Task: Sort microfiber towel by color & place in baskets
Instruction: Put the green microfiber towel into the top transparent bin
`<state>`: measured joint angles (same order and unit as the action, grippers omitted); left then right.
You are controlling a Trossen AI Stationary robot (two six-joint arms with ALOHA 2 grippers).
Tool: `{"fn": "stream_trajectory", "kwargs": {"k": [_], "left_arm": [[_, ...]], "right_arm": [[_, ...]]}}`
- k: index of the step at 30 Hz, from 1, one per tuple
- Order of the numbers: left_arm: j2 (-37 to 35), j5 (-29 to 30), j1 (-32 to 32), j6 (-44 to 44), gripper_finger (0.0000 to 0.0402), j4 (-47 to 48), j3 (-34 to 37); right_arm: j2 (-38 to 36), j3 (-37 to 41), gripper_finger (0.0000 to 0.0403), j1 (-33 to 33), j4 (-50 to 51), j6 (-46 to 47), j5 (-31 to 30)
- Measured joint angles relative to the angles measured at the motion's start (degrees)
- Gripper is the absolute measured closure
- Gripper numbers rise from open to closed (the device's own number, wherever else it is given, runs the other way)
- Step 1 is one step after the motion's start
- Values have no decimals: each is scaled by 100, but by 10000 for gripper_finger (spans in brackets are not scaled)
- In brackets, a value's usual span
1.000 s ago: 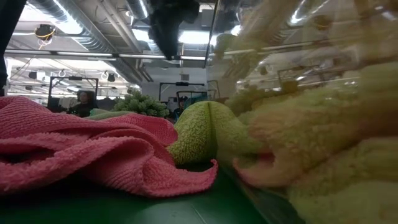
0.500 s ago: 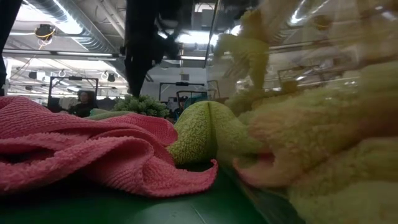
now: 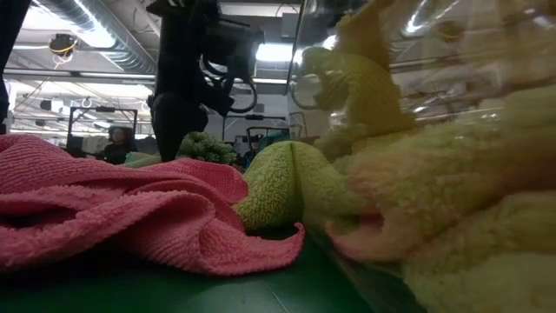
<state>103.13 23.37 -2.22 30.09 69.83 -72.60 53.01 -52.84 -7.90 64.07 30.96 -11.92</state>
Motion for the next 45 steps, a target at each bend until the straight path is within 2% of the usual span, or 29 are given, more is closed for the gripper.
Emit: {"fn": "stream_trajectory", "kwargs": {"k": [8, 11, 14, 18, 22, 28, 37, 41, 45], "left_arm": [[0, 55, 0, 130, 215, -596, 391], [0, 59, 0, 131, 229, -669, 460], [0, 19, 0, 107, 265, -678, 461], [0, -39, 0, 91, 334, -676, 461], [-34, -40, 41, 87, 391, -637, 461], [-542, -145, 258, -47, 397, -589, 382], [-1703, -127, 670, 245, 400, -777, -217], [-2136, 49, 809, 223, 400, -1366, -430], [-2444, 163, 894, -152, 401, -2486, -449]], "right_arm": [[0, 0, 253, 0, -2, 0, 1], [0, 0, 253, 0, -2, 0, 0], [0, 0, 253, 0, -2, 0, 0], [0, 0, 253, 0, -35, -38, 0], [0, 0, 253, 0, -233, -371, 111], [-2, 0, 253, 0, -1039, -1350, 371], [0, 0, 253, 4, -2670, -1881, 744], [32, 0, 253, 4, -3201, -1950, 814], [145, 0, 253, 2, -3633, -2004, 860]]}}
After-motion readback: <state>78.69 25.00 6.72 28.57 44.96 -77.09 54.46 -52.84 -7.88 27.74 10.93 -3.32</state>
